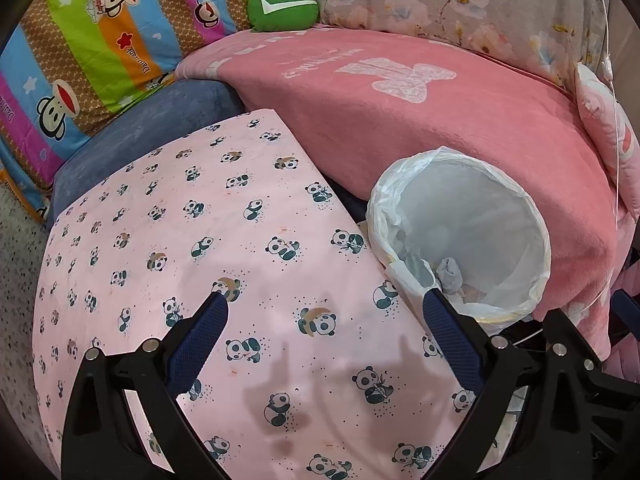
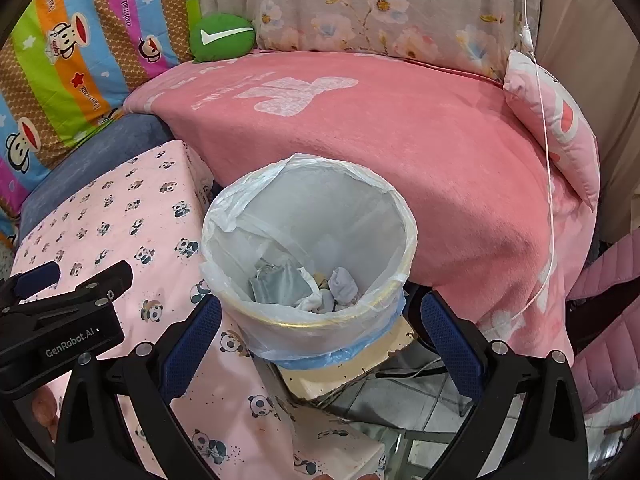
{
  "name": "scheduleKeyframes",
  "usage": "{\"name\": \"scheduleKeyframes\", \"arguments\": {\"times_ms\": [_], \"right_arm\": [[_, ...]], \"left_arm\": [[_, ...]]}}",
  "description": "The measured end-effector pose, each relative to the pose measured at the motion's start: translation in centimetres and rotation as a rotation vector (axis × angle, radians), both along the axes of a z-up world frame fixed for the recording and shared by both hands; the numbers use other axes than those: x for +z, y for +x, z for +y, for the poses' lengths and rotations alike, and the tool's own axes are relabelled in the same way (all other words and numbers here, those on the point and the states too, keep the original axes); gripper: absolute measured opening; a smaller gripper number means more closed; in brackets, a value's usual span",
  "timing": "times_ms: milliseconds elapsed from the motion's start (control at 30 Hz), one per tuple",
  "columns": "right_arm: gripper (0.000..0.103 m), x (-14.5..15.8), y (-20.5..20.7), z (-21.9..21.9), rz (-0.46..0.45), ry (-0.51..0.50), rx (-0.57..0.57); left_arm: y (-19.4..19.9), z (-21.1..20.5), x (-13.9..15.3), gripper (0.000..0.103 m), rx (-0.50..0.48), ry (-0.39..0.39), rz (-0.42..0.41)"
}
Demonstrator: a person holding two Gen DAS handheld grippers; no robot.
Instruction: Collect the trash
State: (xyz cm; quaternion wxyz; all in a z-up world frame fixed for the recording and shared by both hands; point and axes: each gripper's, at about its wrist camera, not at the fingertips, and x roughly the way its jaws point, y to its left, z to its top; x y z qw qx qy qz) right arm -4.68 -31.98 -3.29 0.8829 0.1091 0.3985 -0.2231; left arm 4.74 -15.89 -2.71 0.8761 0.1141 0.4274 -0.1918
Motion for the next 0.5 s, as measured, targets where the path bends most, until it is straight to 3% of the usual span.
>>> {"name": "scheduleKeyframes", "arguments": {"times_ms": [500], "right_arm": [[0.098, -0.44, -0.46, -0.28, 0.001, 0.002, -0.010]], "left_arm": [[-0.52, -0.24, 0.03, 0.096, -0.009, -0.008, -0.011]]}}
